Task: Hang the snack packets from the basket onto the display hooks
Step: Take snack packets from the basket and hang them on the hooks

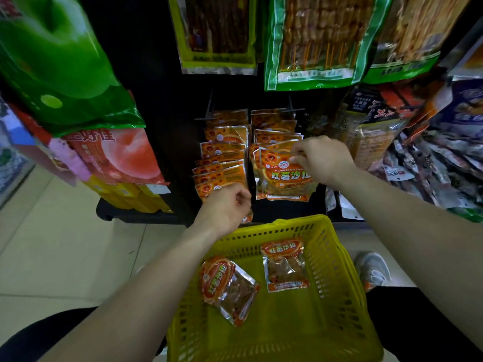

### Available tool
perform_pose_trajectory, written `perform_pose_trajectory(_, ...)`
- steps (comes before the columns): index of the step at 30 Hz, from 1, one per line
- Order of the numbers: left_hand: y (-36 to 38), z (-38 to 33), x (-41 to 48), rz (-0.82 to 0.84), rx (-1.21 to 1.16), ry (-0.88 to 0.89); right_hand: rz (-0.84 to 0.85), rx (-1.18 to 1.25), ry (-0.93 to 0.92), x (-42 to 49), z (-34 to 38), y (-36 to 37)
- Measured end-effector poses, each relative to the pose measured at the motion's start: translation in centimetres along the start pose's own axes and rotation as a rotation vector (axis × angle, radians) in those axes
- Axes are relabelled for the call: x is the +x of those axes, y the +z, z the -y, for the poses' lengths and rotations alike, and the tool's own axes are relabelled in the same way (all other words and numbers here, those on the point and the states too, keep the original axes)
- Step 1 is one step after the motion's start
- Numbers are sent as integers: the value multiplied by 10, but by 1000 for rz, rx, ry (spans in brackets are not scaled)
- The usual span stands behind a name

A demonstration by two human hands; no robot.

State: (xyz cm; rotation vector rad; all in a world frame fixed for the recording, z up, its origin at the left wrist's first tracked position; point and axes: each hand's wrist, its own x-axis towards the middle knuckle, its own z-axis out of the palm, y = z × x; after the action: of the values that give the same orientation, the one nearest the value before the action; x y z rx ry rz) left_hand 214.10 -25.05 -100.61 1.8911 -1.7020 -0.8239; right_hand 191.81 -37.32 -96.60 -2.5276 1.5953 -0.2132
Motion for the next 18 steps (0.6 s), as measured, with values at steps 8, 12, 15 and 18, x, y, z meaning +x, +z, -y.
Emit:
perform_pose_trajectory(8,96,26,71,293,51,-113,96,37,11,45,-26,85)
perform_pose_trajectory(12,135,35,102,317,52,-131,123,142,21,63,-35,118)
perform_pose_trajectory(15,153,47,120,299,69,-177,68,225,38,75,-40,128)
perform_pose_trajectory(18,164,55,134,277,51,-186,46,242,49,86,-44,129)
